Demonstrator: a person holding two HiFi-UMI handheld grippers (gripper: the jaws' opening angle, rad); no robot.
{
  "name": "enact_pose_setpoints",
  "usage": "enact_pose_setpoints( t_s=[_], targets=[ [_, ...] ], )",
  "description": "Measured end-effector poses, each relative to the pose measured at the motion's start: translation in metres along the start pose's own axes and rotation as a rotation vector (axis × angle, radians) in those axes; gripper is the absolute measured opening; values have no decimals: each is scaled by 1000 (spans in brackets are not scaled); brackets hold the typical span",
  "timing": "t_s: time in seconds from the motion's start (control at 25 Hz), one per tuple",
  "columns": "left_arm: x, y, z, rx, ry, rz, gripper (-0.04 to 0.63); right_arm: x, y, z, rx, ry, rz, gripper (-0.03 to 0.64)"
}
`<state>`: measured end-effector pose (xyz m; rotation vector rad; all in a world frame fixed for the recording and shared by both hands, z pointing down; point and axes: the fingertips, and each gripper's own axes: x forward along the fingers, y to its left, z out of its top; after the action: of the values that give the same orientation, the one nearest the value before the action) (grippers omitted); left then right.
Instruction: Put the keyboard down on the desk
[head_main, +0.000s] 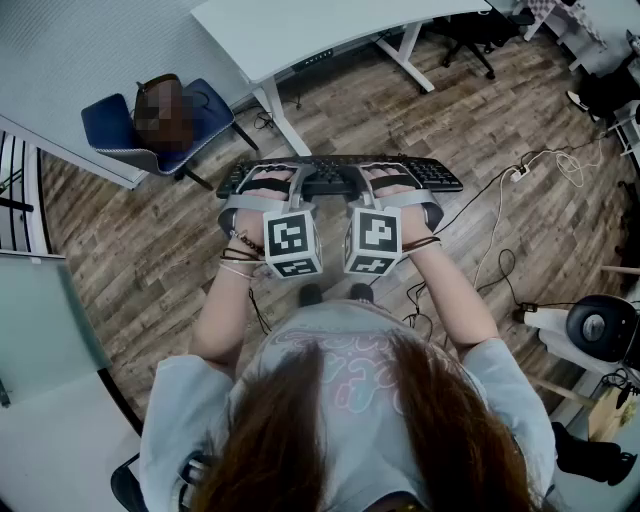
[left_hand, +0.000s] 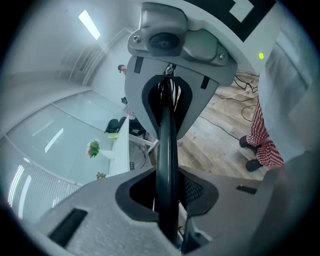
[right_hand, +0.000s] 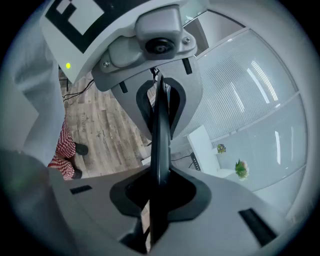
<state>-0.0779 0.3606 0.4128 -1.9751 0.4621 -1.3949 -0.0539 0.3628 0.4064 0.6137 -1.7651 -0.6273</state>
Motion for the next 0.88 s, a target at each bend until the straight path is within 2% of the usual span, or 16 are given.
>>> enact_pose_setpoints(
  t_s=[0.36, 0.88],
  targets=[
    [-6, 13, 4, 18, 0, 42, 84, -4, -6, -1, -16, -1, -13, 72],
    [-15, 3, -5, 9, -13, -5, 84, -4, 2, 12, -4, 3, 3, 72]
  ],
)
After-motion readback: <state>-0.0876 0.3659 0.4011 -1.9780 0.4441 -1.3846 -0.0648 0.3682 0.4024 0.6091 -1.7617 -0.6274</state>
